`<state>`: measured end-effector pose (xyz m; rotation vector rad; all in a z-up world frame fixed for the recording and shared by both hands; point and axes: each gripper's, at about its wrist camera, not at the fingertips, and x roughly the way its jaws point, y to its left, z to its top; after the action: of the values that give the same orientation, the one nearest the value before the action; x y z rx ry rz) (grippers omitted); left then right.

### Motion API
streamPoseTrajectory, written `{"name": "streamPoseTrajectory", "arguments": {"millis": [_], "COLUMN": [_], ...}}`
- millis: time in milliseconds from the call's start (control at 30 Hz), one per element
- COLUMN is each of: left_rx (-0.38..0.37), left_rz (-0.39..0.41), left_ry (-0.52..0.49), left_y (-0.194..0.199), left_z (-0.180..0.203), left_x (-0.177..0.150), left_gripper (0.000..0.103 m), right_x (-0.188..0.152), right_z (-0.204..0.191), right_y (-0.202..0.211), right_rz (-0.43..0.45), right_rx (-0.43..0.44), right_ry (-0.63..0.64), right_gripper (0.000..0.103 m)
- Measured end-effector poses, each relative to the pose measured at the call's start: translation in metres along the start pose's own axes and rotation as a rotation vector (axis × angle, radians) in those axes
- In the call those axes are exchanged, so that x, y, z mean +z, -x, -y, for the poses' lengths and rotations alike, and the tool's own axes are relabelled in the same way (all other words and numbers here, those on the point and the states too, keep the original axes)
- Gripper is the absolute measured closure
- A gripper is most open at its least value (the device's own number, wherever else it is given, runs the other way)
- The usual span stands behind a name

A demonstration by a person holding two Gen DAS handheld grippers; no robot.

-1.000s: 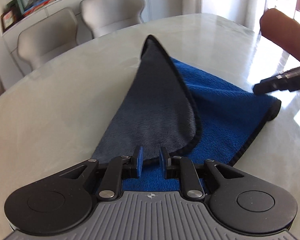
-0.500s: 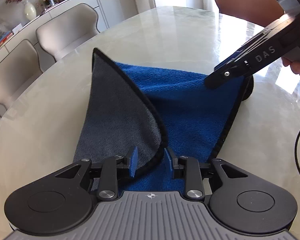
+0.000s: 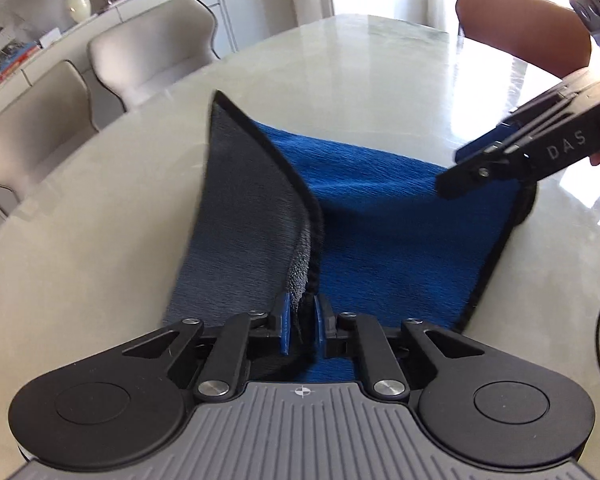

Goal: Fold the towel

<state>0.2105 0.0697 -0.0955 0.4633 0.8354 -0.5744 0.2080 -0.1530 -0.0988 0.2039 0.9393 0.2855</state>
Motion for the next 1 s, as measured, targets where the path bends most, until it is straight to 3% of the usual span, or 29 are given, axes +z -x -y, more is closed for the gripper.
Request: {"name": "streamPoseTrajectory", "arguments": {"millis": [133, 300, 633, 733, 800, 833, 1000], "left_rx": [0.096, 0.159, 0.158, 0.174, 0.190, 0.197, 0.206], "left_rz": [0.007, 0.014, 0.006, 0.000, 0.001, 0.000, -0.002], "left_ry": [0.118, 0.209, 0.236, 0.243, 0.244, 0.242, 0.262], "left_y": [0.001, -0.004, -0.010, -0.011, -0.010, -0.010, -0.011], "left_z": [-0.045, -0.091, -0.104, -0.114, -0.121, -0.123, -0.133], "left_x": [0.008, 0.013, 0.002, 0.000, 0.000, 0.001, 0.009], "left_gripper": [0.092, 0.092, 0.092, 0.093, 0.093, 0.093, 0.093], "right_x": [0.010, 0.019, 0.022, 0.023, 0.023, 0.023, 0.022], "right_z": [0.007, 0.007, 0.006, 0.004, -0.001, -0.003, -0.031], "right_y": [-0.005, -0.020, -0.038, -0.041, -0.041, -0.039, -0.023], "right_rz": [0.021, 0.028, 0.000, -0.009, -0.007, -0.006, 0.031], "right_rx": [-0.007, -0.010, 0.059, 0.074, 0.050, 0.060, 0.123], "right_ry": [-0.010, -0.001, -0.025, 0.006, 0.041, 0.054, 0.149], "right_gripper": [0.043, 0.037, 0.040, 0.058, 0.085, 0.093, 0.095]}}
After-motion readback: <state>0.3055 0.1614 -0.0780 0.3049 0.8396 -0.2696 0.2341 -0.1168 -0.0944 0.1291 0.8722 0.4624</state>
